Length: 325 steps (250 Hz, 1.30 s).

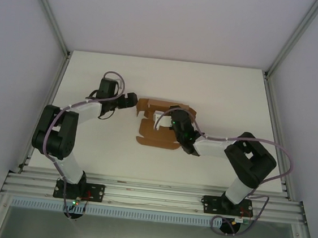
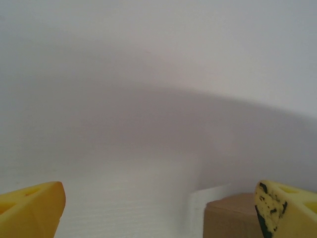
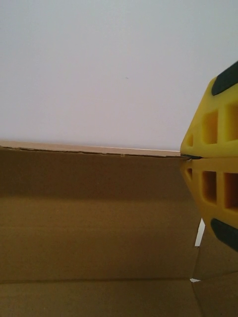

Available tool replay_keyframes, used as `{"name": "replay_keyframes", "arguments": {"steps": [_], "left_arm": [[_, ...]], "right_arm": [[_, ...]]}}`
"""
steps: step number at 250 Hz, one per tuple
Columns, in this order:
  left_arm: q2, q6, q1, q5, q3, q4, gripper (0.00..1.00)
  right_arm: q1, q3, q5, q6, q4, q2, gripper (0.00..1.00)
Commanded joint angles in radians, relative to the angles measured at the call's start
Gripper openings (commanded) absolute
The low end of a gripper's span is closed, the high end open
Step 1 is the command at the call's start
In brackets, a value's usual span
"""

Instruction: Assemble paper box

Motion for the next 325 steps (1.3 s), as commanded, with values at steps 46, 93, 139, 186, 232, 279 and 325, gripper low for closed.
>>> {"name": "replay_keyframes", "arguments": {"steps": [46, 93, 139, 186, 232, 279, 325], "left_arm": [[0.008, 0.09, -0.049, 0.233, -0.09, 0.254, 0.89], [0.025, 0.133, -0.118, 0.213, -0.093, 0.274, 0.8], [0.016, 0.144, -0.156, 0.13, -0.131, 0.301, 0.73], [-0.014, 0.196, -0.193, 0.119, -0.205, 0.366, 0.56], [-0.017, 0.238, -0.218, 0.135, -0.209, 0.395, 0.52], [0.015, 0.26, -0.225, 0.085, -0.163, 0.391, 0.48], [0.042, 0.264, -0.252, 0.035, -0.138, 0.409, 0.45]], "right_arm": [[0.008, -0.011, 0.037, 0.038, 0.012, 0.006, 0.0], [0.009, -0.007, 0.049, 0.054, -0.007, 0.008, 0.0], [0.01, -0.018, 0.068, 0.045, -0.008, 0.005, 0.0], [0.012, -0.02, 0.069, 0.061, -0.022, 0.0, 0.0], [0.018, -0.016, 0.082, 0.056, -0.051, -0.003, 0.0], [0.027, -0.019, 0.078, 0.067, -0.08, -0.01, 0.0], [0.04, -0.021, 0.073, 0.086, -0.106, 0.001, 0.0]]}}
